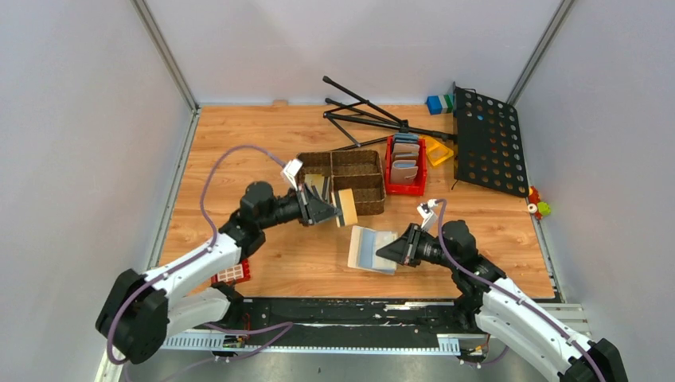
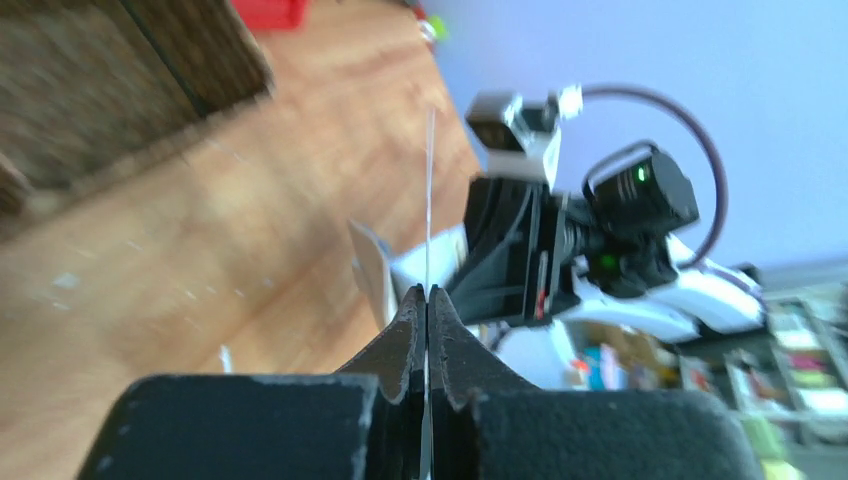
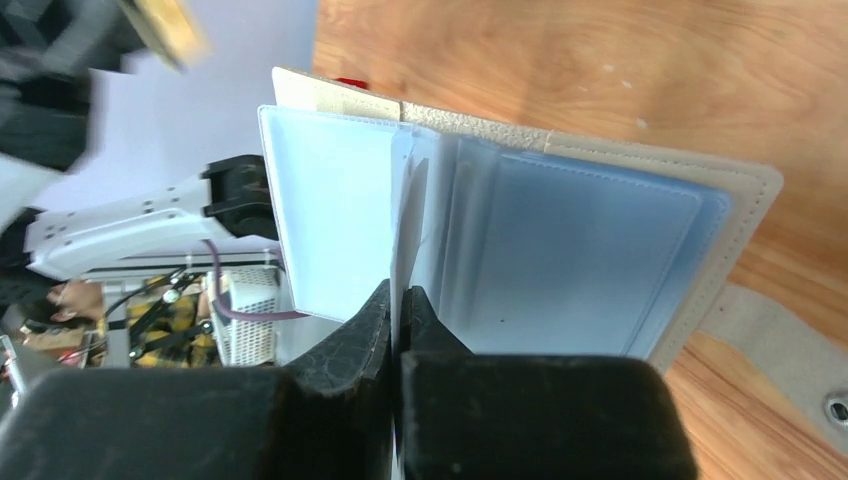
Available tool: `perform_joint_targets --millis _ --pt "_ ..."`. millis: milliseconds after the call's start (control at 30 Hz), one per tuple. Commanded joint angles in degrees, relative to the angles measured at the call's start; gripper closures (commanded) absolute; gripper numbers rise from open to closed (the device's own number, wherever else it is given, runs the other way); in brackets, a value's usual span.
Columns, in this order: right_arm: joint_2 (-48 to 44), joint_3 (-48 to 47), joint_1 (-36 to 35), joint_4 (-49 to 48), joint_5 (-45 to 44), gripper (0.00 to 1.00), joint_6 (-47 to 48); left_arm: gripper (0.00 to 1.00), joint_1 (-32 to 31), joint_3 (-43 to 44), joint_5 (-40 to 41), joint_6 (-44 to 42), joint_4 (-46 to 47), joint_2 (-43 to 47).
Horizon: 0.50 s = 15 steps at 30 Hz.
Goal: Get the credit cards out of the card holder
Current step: Place the credit card in the storage box.
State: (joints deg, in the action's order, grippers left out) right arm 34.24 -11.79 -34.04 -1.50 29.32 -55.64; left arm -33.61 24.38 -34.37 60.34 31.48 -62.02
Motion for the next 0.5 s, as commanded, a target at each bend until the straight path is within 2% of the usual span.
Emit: perform_joint_targets --millis 0,67,333,467 --pt "1.45 -3.08 0.18 5.69 -3.58 1.00 4.47 1.00 0.89 15.48 14.25 -24.33 -42.02 2.21" --pt "2.23 -3.80 0.15 6.76 -4.42 1.00 5.55 1.00 1.35 20.42 17.38 -26.71 -45.93 -1.34" --pt "2.94 -4.91 0.17 9.51 -5.70 1.00 8.00 1.00 3.02 33.05 23.94 -31.82 -51.45 -16.66" --pt "3.03 -5.09 0.20 10.31 -6.11 1.00 8.63 1.00 5.00 38.28 21.99 -33.03 -52.75 -23.70"
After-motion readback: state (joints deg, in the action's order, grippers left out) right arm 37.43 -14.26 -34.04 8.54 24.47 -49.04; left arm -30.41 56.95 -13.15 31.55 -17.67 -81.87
